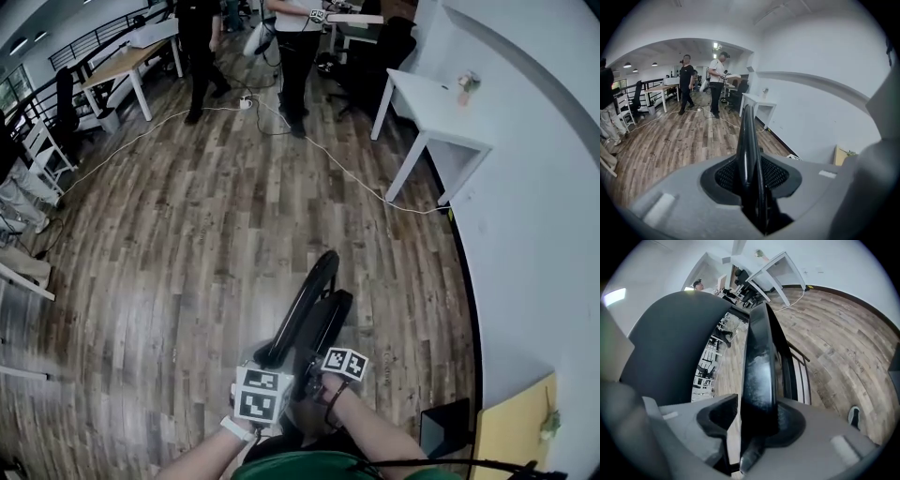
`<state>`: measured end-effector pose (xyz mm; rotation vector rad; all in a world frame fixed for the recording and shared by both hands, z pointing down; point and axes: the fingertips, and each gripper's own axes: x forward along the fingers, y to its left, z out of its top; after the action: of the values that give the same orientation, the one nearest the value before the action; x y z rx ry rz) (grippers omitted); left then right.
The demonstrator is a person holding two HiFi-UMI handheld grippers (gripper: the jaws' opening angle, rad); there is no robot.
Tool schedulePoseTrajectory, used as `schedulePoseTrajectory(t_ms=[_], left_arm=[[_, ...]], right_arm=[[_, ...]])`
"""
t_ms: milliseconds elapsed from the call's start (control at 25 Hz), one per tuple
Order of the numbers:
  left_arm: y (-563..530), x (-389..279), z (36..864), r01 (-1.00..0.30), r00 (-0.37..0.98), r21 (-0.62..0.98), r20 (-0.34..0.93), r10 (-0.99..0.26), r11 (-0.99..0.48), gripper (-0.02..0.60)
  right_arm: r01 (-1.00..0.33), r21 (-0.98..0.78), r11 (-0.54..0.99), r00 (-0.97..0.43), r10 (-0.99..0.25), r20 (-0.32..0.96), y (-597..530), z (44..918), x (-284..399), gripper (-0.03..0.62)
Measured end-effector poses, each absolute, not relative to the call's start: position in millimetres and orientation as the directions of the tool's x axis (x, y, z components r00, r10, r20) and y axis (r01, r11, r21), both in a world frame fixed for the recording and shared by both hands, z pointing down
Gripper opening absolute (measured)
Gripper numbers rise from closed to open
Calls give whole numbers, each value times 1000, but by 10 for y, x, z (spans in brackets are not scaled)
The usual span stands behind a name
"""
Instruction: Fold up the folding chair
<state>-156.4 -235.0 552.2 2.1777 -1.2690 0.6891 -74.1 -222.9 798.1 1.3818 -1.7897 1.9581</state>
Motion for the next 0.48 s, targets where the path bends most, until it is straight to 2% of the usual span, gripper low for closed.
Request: schedulePoseTrajectory(t_ms=[160, 480], left_arm=[[-2453, -1654, 5541, -893, 417, 174, 664, -620, -415, 121], [-2342, -1390, 5502, -893, 400, 130, 670, -625, -431, 118]], right_arm=[[-655, -699, -287, -559, -438, 704, -2347, 7986, -883, 169], [-692, -663, -287, -548, -388, 741, -2457, 7957, -1104, 184]])
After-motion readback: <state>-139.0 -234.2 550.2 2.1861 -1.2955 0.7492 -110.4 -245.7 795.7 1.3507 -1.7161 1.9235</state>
